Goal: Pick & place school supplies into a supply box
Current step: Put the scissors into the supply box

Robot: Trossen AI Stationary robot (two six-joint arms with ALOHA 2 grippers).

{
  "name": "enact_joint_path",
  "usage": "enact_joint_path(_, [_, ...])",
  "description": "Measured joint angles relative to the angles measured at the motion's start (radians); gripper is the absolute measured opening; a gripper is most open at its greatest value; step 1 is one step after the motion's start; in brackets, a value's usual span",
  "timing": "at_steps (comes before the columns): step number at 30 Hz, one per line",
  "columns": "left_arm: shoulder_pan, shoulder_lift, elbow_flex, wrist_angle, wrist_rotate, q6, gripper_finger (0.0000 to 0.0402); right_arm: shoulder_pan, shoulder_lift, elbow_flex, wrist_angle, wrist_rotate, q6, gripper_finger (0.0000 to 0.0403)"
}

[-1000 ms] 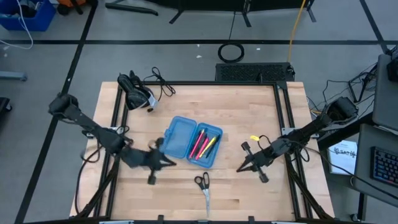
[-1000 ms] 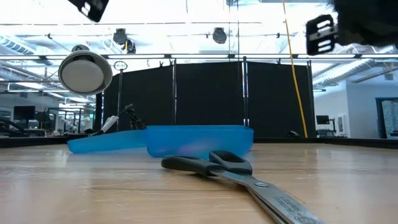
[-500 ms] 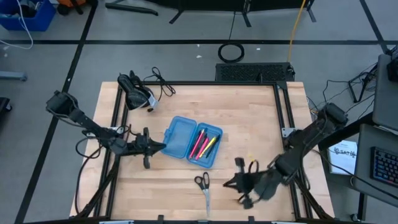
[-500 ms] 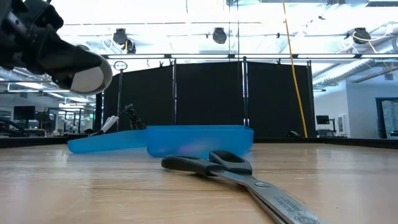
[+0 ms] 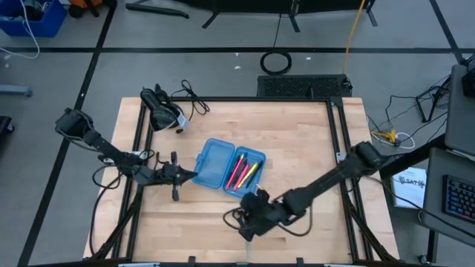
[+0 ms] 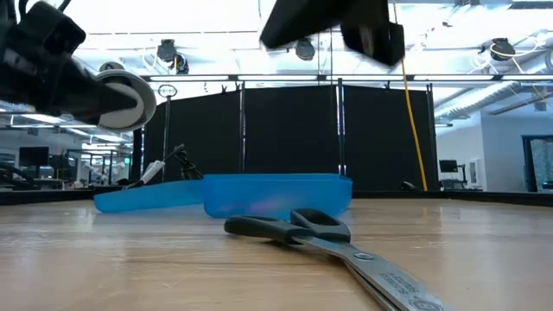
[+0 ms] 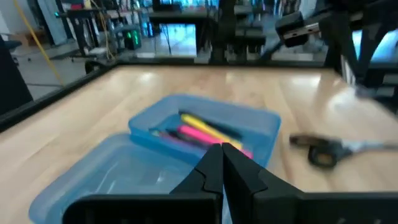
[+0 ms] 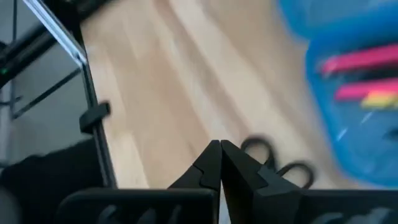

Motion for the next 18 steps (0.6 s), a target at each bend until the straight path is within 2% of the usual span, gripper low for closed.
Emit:
enact_joint_path(4, [0.0, 0.0, 0.0, -0.108, 0.006, 0.002, 0.0022, -0.063, 0.051, 0.0, 0.041, -0.119, 0.107, 0.0028])
enact_joint_path(11, [0.0, 0.0, 0.0, -0.235, 0.005, -0.009, 0.0017, -0.127, 0.084, 0.0, 0.019, -0.239, 0.323, 0.0123])
enact_joint_path(18, [0.0, 0.0, 0.0, -0.242, 0.005, -0.007, 0.0006, -0.107, 0.082, 0.0, 0.017, -0.258, 0.473, 0.0132])
